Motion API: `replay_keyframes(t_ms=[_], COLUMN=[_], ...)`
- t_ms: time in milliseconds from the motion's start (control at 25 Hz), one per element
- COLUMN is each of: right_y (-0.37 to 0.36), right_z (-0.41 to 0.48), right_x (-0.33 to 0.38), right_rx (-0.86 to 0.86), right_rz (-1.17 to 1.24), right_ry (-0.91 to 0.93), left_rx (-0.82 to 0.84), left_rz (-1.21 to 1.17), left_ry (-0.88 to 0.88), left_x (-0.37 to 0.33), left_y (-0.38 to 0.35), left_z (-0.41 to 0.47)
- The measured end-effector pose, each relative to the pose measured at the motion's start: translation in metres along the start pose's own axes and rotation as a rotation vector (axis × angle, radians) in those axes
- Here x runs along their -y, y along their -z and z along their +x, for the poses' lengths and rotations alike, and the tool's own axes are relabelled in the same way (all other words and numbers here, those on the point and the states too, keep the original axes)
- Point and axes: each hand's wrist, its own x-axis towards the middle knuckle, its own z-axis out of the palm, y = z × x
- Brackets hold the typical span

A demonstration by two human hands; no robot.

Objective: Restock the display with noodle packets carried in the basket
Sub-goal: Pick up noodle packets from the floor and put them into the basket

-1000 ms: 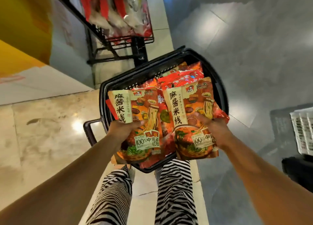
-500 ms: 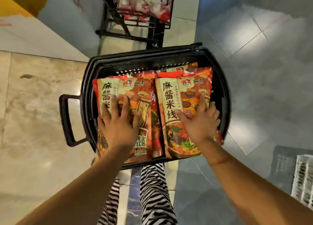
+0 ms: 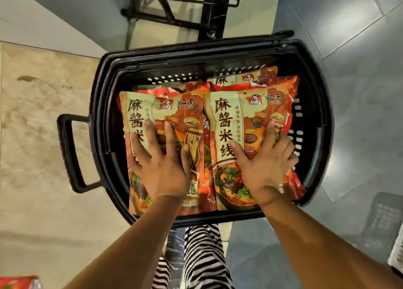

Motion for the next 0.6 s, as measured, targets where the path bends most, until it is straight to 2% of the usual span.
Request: replay_keyframes(t_ms=[320, 480, 600], right_y=[-0.006, 0.014, 0.041], right_z=[0.0, -0.003, -0.004], right_x=[0.001, 0.005, 0.015], right_rx=[-0.051, 0.017, 0.091], right_rz=[0.066, -0.032, -0.139], right_ry=[-0.026, -0.018, -0.02], left_rx=[-0.081, -0.031, 0.042], left_rz=[-0.033, -0.073, -0.197], left_ry=[-0.008, -0.019, -0.072], left_x=[-0.003, 0.003, 0.023], left_y=[-0.013, 0.005, 0.029], left_z=[-0.002, -0.005, -0.004])
